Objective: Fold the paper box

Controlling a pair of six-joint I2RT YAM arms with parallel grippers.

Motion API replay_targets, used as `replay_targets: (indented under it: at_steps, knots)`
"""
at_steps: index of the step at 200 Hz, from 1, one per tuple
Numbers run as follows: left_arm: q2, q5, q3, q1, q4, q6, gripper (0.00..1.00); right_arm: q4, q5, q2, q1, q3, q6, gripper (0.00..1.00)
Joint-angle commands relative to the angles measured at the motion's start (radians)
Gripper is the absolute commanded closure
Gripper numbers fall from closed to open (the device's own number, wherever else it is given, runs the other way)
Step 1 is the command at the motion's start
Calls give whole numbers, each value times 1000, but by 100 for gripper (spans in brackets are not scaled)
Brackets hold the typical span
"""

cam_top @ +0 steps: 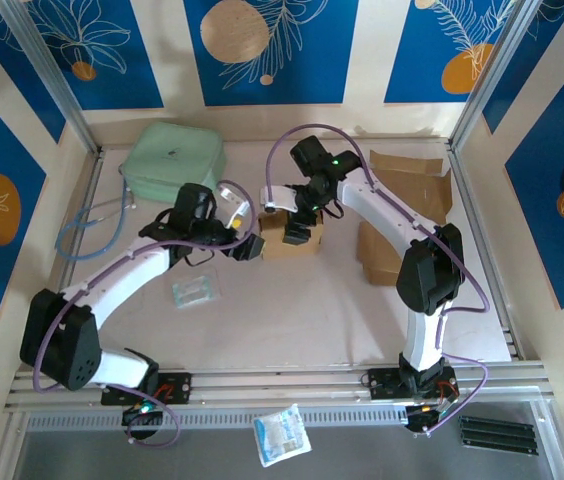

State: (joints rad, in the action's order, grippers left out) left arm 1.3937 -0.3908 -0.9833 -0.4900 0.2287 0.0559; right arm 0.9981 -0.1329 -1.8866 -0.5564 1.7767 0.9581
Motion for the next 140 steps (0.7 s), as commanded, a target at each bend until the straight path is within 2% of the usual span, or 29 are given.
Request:
replay_targets:
  at_steps: [1, 32, 65, 89, 112, 140]
  knots:
    - [17, 122, -37, -50, -57, 74, 10, 7, -42, 17, 8, 23, -43, 24]
    - [29, 214, -37, -68, -120, 86, 17, 14, -60, 6, 16, 20, -51, 36]
    - [7, 211, -46, -71, -117, 81, 17, 3, -60, 9, 18, 8, -55, 37]
    - [-4, 281, -43, -70, -97, 104, 19, 0, -65, 7, 17, 9, -59, 41]
    - [14, 300, -48, -72, -88, 131, 20, 2, -66, 2, 19, 16, -59, 44]
    - [34, 344, -61, -80, -89, 132, 28, 8, -62, -3, 20, 23, -59, 47]
